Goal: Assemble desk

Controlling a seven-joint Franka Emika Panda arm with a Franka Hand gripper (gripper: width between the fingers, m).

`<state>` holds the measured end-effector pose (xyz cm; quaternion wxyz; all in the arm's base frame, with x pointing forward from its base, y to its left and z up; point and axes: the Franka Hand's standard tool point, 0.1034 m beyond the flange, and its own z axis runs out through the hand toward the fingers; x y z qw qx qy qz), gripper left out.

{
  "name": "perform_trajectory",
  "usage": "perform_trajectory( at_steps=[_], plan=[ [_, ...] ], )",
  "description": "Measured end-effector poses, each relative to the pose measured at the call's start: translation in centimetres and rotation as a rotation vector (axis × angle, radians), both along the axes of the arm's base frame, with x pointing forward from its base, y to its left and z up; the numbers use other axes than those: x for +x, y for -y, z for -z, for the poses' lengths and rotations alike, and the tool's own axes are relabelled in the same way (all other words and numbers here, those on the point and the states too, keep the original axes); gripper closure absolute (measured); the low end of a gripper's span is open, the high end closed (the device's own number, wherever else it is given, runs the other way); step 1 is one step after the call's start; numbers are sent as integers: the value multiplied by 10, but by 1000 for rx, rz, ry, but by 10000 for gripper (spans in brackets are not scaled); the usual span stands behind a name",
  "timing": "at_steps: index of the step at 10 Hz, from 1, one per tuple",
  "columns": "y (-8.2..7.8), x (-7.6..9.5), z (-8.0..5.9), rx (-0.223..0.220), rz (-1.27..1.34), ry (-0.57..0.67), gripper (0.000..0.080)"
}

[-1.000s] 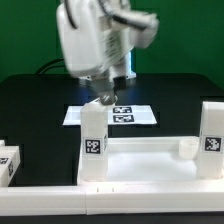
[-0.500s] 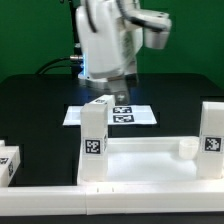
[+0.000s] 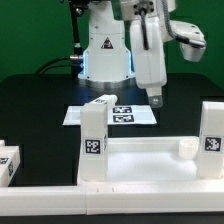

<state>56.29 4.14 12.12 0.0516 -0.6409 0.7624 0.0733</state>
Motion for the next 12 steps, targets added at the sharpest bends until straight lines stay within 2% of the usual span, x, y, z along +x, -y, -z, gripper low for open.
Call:
perform_trajectory(
  at_steps=[1,2,3,5,7,10,12],
  plan=[
    [0,-1,3,-9,-10,8,150],
    [2,-9,13,-34,-18,27,150],
    [5,-22,29,-57,-28,26,150],
    [16,-31,57,-107,-44,31,150],
    [15,-39,80,-135,-49,27,150],
    [1,-48,106,-156,-42,15,150],
    [4,-50,114,-166,-44,4,150]
  ],
)
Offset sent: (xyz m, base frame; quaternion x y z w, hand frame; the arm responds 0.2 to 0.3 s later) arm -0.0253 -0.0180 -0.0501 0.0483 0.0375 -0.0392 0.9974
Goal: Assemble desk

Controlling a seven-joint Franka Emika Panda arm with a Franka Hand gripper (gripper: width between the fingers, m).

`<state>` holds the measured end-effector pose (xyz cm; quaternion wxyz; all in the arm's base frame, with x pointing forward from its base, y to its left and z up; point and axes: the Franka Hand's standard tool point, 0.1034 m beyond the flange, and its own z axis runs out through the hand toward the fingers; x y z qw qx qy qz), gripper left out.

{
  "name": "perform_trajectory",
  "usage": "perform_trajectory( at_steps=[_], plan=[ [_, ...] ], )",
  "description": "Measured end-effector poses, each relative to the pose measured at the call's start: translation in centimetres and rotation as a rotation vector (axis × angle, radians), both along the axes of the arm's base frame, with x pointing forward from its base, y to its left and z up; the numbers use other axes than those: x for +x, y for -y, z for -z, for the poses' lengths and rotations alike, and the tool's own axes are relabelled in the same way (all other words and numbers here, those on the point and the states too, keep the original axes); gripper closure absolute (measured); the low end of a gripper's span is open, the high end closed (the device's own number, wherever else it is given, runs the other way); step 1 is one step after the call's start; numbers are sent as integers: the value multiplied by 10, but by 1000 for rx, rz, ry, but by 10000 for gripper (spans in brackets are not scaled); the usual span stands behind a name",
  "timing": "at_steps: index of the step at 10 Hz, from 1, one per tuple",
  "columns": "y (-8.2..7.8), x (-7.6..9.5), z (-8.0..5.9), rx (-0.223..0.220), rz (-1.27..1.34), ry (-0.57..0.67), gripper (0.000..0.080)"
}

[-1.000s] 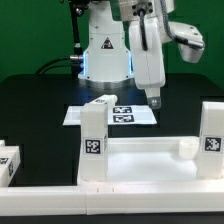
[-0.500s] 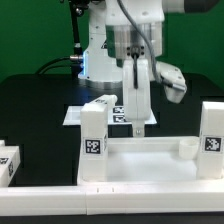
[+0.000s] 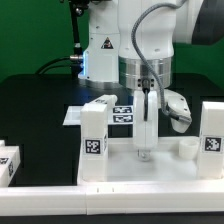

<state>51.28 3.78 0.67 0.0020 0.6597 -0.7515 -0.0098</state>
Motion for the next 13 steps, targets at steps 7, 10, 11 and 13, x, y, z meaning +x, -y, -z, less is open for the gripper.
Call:
perform_trajectory(
  at_steps=[7,10,11,13],
  plan=[
    [-4,-1,1,0,-3,-4,731],
    [0,-8,-5,-3,-116,16,741],
    [9,-20,-9,-10,-196,25,746],
    [40,-35,-8,-55,-415,50,746]
  ],
)
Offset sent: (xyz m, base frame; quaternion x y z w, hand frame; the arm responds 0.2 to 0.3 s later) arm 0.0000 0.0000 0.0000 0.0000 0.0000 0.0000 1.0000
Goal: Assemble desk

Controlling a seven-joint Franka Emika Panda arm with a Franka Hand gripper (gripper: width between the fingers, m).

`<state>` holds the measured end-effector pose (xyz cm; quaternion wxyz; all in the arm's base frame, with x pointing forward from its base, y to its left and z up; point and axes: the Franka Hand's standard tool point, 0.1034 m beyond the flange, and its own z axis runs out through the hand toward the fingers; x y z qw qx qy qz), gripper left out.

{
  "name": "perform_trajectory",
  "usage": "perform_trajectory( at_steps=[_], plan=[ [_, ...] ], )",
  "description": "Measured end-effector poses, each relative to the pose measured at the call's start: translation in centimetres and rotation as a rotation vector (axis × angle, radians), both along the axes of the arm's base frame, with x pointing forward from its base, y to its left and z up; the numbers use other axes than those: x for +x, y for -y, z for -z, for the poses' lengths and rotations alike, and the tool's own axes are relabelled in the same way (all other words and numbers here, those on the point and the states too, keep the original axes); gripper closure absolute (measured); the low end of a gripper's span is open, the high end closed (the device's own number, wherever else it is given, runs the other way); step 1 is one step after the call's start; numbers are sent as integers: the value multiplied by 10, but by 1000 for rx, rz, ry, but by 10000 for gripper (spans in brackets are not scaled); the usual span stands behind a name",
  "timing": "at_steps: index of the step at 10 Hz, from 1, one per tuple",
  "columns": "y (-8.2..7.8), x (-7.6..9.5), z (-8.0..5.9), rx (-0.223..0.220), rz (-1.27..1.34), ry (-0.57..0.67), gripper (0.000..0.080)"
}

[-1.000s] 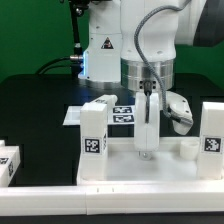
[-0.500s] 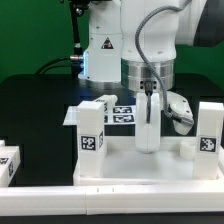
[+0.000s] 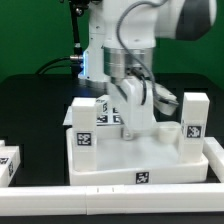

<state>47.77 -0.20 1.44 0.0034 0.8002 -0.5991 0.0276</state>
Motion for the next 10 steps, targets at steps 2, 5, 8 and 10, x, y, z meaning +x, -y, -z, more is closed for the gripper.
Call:
perform_trajectory(
  at_steps=[2,5,8,10],
  plan=[
    [6,4,5,-50,-228,26,746],
    [17,5,4,-71,-398,17,746],
    [43,30,-8,-162,-973,34,746],
    [41,27,-5,-156,-1052,18,746]
  ],
)
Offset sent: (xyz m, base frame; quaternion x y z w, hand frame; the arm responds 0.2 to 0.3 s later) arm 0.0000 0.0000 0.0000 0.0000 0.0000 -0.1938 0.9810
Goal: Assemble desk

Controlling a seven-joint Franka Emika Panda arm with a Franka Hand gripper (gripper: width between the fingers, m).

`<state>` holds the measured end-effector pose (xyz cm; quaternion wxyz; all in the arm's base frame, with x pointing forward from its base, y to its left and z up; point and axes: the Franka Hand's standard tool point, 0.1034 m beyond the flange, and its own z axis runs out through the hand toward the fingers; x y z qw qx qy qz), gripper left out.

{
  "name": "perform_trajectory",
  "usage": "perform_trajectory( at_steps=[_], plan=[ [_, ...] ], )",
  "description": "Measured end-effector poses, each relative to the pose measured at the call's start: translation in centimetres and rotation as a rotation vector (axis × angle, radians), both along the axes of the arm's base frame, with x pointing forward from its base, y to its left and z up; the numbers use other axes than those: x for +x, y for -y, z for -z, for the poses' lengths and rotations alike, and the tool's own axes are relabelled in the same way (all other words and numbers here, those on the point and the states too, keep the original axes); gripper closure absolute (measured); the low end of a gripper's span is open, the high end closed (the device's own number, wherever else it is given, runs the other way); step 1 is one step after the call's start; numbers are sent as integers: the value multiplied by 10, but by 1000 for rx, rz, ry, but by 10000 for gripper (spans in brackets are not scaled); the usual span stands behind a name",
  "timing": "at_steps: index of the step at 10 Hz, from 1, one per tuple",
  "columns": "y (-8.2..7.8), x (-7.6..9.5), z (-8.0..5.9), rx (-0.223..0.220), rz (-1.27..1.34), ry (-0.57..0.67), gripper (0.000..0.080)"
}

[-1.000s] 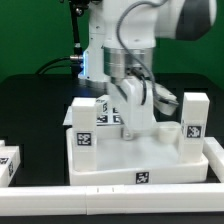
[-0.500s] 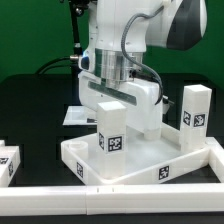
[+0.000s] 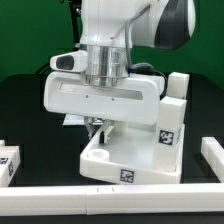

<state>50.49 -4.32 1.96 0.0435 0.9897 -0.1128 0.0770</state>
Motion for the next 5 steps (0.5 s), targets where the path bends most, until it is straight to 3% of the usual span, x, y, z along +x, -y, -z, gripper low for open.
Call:
perform_trajectory(
  at_steps=[5],
  plan=[
    [12,5,-2,-19,-96,-7,746]
  ],
)
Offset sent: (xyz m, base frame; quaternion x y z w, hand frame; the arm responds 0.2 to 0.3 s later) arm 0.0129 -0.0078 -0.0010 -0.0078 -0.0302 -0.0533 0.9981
